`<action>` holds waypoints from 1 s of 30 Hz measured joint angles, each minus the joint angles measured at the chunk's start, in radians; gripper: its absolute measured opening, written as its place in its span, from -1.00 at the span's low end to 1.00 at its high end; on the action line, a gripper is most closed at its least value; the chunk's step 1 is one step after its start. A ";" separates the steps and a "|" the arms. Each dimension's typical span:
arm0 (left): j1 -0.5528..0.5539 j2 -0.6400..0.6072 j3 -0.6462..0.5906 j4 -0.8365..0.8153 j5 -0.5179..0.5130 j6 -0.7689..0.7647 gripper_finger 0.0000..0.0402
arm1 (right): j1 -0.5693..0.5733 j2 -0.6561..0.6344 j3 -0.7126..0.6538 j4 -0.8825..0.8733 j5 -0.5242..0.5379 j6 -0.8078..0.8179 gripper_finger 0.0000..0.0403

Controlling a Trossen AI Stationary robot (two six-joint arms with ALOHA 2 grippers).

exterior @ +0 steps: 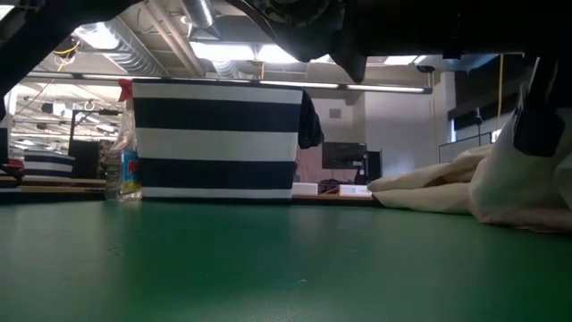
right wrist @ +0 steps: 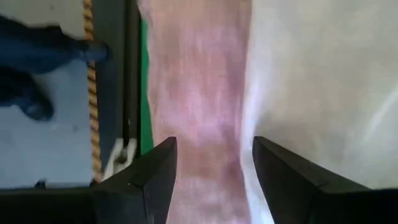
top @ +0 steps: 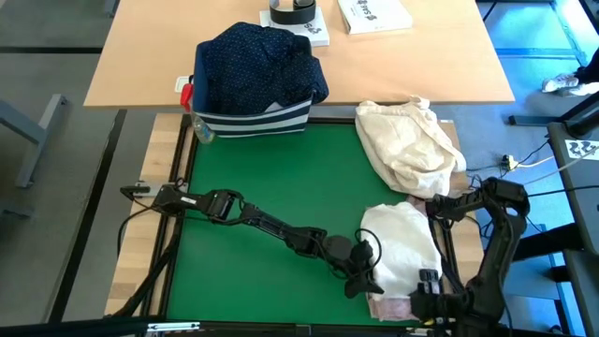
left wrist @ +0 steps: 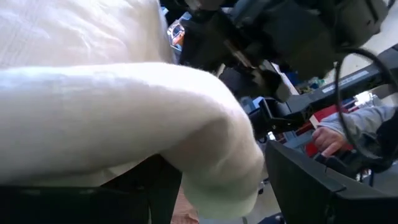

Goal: Fold laundry
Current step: Stack the white polo on top of the red polo

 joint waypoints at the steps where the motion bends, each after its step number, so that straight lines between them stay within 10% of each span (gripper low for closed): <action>1: -0.001 0.000 0.000 0.001 0.001 0.000 0.09 | 0.000 0.005 0.000 -0.017 0.007 0.006 0.04; 14: 0.003 0.000 0.000 0.000 -0.007 -0.023 0.09 | 0.000 -0.016 0.034 -0.349 0.072 0.088 0.04; 30: 0.009 0.000 -0.001 0.000 -0.006 -0.023 0.09 | 0.000 0.012 0.034 -0.179 0.110 0.054 0.04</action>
